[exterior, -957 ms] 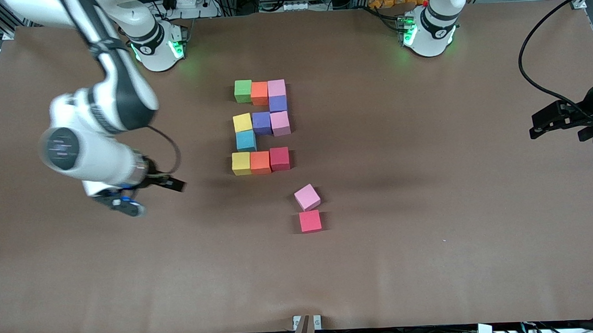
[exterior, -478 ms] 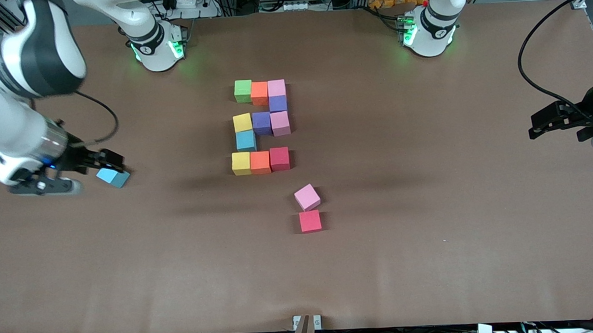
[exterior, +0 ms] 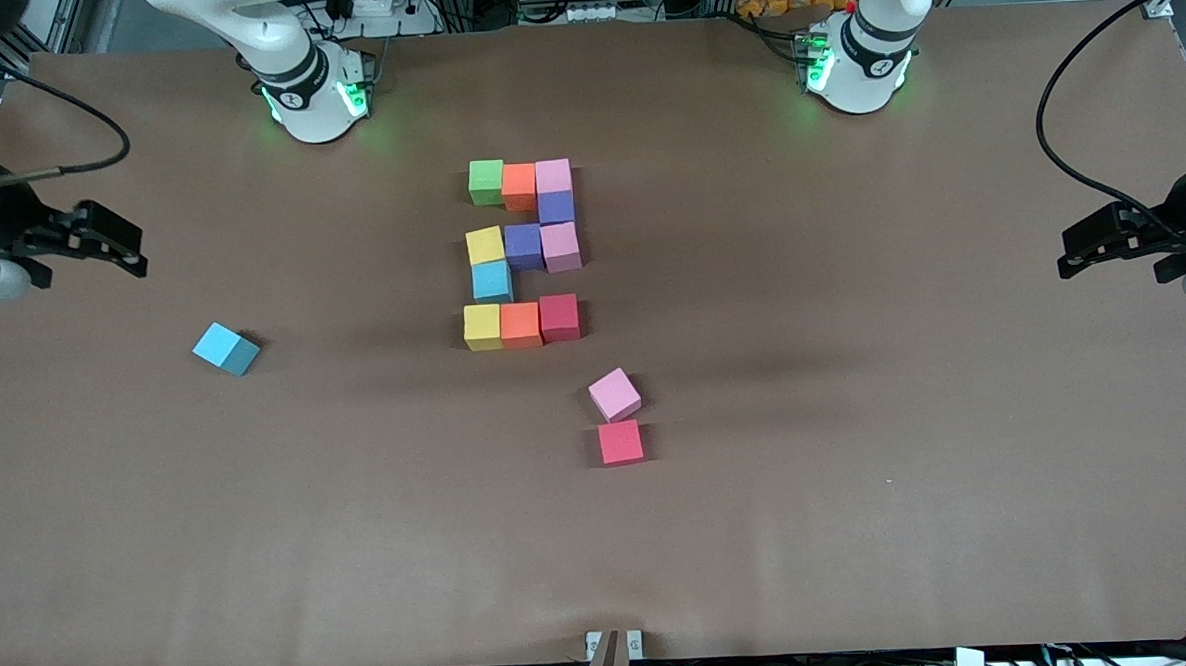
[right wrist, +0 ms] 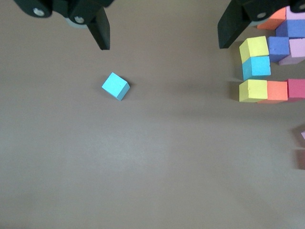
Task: Form number 2 with 11 blocks
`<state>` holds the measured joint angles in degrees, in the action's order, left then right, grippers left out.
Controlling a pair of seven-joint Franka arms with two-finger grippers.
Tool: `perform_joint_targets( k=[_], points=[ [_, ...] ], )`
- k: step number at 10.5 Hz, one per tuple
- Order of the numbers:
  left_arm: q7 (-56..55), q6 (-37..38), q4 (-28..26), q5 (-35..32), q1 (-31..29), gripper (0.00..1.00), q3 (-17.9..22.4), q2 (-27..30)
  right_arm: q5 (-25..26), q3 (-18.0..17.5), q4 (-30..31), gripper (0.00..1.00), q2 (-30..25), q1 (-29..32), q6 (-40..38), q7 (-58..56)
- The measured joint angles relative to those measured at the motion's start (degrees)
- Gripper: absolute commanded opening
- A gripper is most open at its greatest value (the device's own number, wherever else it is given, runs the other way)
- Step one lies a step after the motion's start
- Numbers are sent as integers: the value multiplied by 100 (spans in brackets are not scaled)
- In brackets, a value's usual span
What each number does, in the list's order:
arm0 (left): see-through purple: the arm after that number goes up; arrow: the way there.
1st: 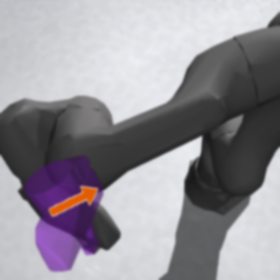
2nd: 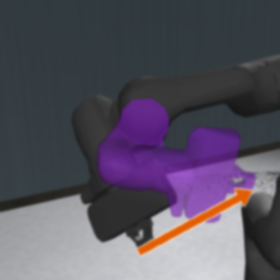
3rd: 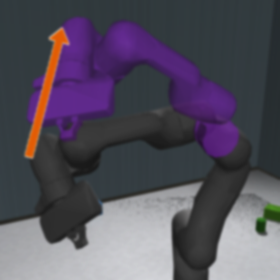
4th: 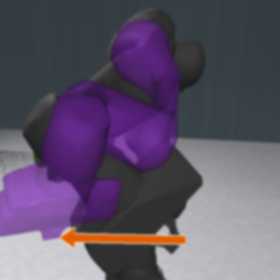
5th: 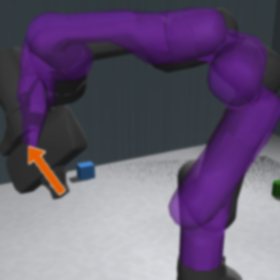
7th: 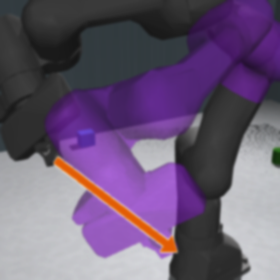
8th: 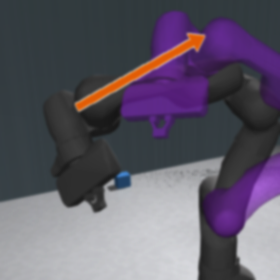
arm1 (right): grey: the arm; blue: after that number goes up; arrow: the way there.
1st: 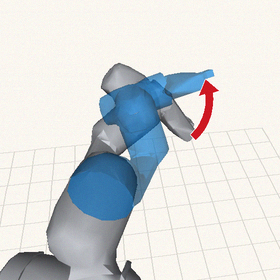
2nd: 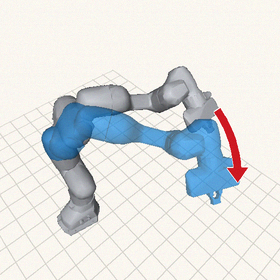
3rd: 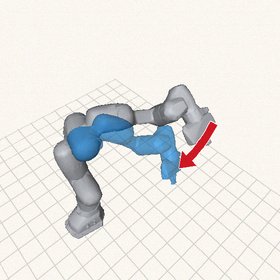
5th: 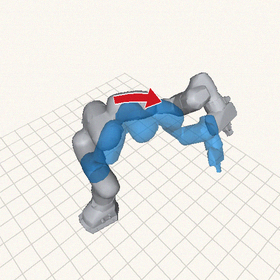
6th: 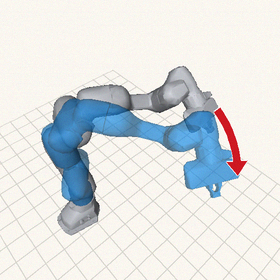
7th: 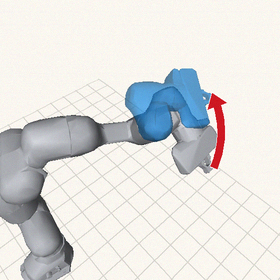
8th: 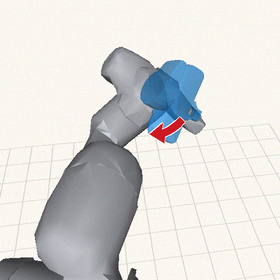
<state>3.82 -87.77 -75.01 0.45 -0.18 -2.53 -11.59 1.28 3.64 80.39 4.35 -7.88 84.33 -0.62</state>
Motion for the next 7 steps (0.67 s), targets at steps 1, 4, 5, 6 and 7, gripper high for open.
perform_joint_targets(
  k=[1, 4, 5, 6, 7],
  points=[
    [0, 0, 0, 0, 0, 100, 0, 0, -2, 7, -71, 100, -1, 0, -88, -18],
    [0, -1, 0, 0, 0, 100, 1, 0, -20, 53, -186, 100, -1, 21, -230, -32],
    [0, -1, 0, 0, 0, 100, 1, 0, -22, 65, -186, 100, 0, 27, -251, -44],
    [0, -1, 0, 0, 0, 100, 1, 0, -23, 66, -186, 100, 0, 30, -263, -49],
    [0, -1, 0, 0, 0, 100, 1, 0, -23, 66, -186, 100, 0, 30, -282, -52]
  ],
)
